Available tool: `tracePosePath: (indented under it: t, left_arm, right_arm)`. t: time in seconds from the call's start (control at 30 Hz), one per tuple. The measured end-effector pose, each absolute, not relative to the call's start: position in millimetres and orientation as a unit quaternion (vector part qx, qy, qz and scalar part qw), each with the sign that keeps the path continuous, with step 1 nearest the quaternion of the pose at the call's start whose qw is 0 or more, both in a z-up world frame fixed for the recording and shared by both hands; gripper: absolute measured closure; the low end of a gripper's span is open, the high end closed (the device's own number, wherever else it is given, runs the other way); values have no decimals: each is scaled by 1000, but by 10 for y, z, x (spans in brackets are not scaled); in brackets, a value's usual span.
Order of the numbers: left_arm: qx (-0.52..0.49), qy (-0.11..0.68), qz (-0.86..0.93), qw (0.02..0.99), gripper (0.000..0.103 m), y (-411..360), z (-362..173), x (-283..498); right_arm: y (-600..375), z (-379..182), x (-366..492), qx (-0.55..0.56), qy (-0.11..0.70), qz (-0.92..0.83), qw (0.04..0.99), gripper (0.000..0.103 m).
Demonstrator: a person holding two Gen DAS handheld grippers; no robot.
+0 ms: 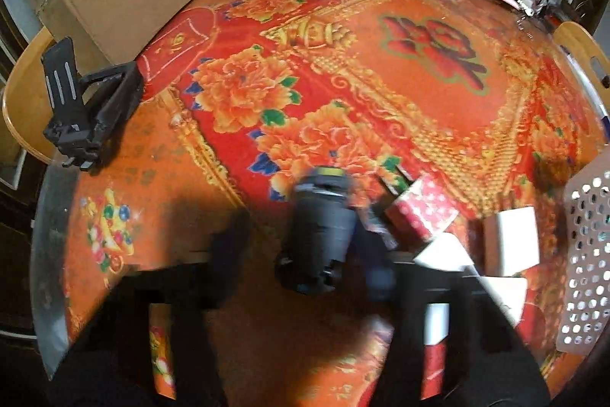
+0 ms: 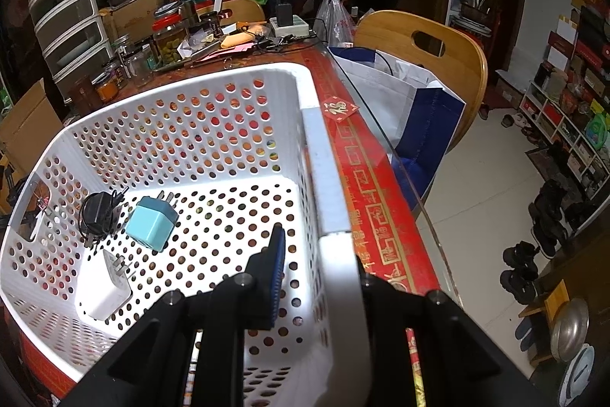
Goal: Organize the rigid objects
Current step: 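Grasp the black toy car with the left gripper, then carry the black toy car into the basket and release it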
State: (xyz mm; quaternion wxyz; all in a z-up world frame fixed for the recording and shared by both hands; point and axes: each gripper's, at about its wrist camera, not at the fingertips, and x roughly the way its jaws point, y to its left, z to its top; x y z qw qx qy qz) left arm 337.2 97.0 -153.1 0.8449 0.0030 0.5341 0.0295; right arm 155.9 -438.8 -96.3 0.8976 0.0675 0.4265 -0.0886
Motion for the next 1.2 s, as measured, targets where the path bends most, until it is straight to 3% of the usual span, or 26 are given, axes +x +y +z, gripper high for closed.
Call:
tracePosePath:
  t: [0.17, 0.47, 1.2]
  left_arm:
    - [31, 513, 49, 856, 76, 860, -1488, 3247]
    - [125, 379, 148, 905, 76, 552, -742, 2739]
    - [165, 343, 45, 924, 76, -690, -143, 2328]
  right_arm:
    - [-4394, -964, 1548, 68, 425, -88, 898, 84]
    - [-4394, -965, 1530, 69, 423, -85, 900, 84]
    - [-4387, -959, 1533, 69, 423, -75, 900, 84]
